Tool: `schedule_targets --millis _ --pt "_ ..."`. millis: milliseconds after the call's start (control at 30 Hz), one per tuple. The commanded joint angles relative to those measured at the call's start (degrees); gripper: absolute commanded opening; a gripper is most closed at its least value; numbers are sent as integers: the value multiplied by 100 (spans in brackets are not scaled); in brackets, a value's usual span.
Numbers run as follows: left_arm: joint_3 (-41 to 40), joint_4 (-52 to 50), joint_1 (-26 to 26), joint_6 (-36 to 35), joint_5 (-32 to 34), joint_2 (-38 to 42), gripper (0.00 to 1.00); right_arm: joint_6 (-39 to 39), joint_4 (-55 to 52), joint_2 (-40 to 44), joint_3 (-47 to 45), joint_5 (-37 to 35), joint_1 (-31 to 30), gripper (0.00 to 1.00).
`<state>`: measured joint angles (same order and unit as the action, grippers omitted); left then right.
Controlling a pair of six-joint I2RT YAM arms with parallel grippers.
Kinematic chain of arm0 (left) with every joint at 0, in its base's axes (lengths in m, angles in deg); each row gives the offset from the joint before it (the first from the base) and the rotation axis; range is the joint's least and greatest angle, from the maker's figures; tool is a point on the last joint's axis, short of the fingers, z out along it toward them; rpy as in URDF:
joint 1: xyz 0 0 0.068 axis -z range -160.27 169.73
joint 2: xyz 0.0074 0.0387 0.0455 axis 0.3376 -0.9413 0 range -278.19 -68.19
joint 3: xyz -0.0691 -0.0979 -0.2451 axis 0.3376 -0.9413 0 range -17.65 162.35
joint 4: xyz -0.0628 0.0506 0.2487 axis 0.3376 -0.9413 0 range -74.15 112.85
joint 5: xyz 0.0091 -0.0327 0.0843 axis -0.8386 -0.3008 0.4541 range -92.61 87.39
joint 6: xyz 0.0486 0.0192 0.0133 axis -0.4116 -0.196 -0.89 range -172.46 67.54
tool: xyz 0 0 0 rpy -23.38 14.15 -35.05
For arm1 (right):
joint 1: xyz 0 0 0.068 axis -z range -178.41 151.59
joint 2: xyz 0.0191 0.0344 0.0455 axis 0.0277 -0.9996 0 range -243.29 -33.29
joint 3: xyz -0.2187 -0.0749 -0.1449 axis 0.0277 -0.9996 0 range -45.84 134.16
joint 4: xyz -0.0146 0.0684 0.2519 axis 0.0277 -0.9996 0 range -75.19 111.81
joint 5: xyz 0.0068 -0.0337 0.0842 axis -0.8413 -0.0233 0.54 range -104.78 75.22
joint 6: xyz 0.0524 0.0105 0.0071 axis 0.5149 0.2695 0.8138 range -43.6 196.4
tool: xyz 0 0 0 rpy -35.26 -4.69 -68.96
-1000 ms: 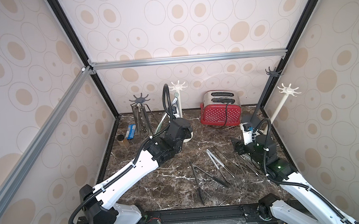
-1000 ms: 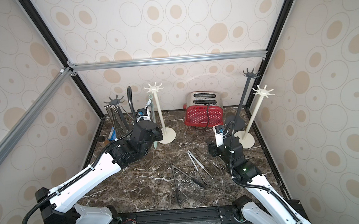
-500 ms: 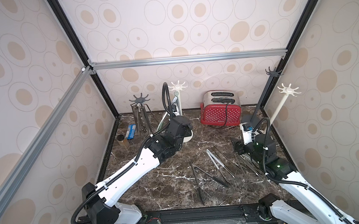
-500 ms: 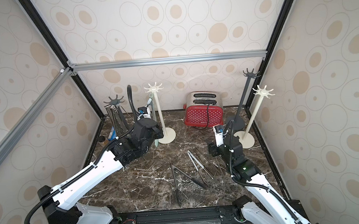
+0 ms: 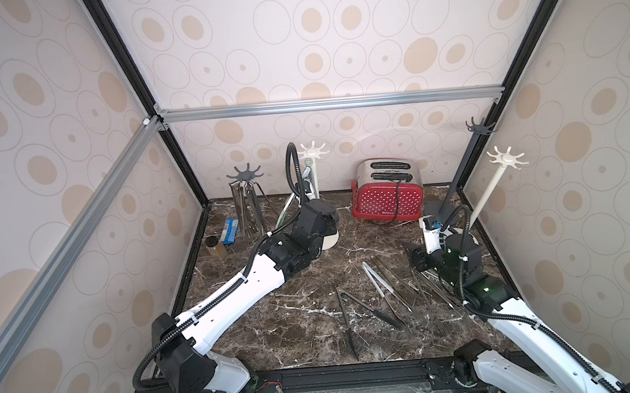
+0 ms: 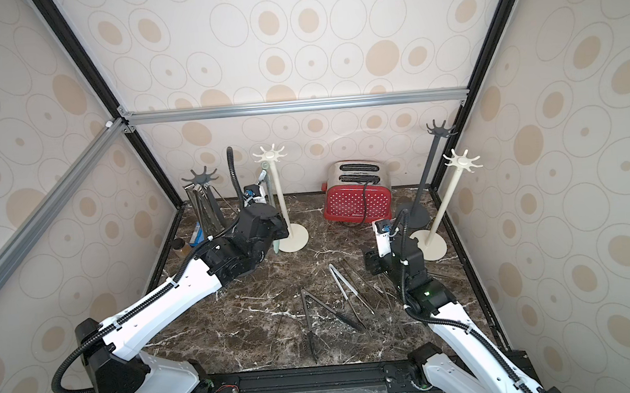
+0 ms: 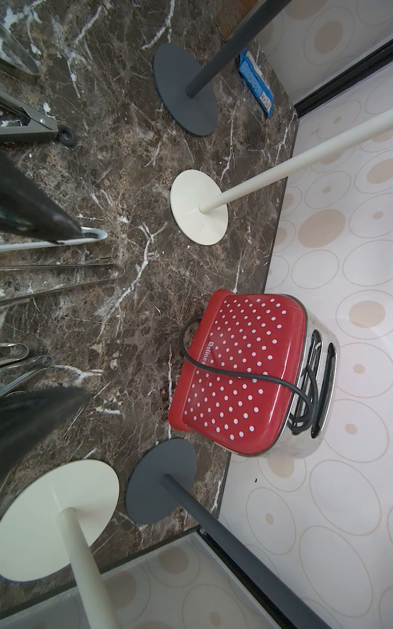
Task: Hang food tongs on kitchen utensil racks
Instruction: Hang the food tongs on the rack.
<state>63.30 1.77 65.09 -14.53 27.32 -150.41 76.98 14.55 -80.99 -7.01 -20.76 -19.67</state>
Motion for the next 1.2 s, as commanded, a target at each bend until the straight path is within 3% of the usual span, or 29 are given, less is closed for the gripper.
schedule_targets --millis 0,1167 --pt "272 236 -67 -32 182 48 0 -32 94 -23 -59 53 34 70" --pt "281 359 -182 -6 0 -389 0 -25 116 -57 -86 126 91 70"
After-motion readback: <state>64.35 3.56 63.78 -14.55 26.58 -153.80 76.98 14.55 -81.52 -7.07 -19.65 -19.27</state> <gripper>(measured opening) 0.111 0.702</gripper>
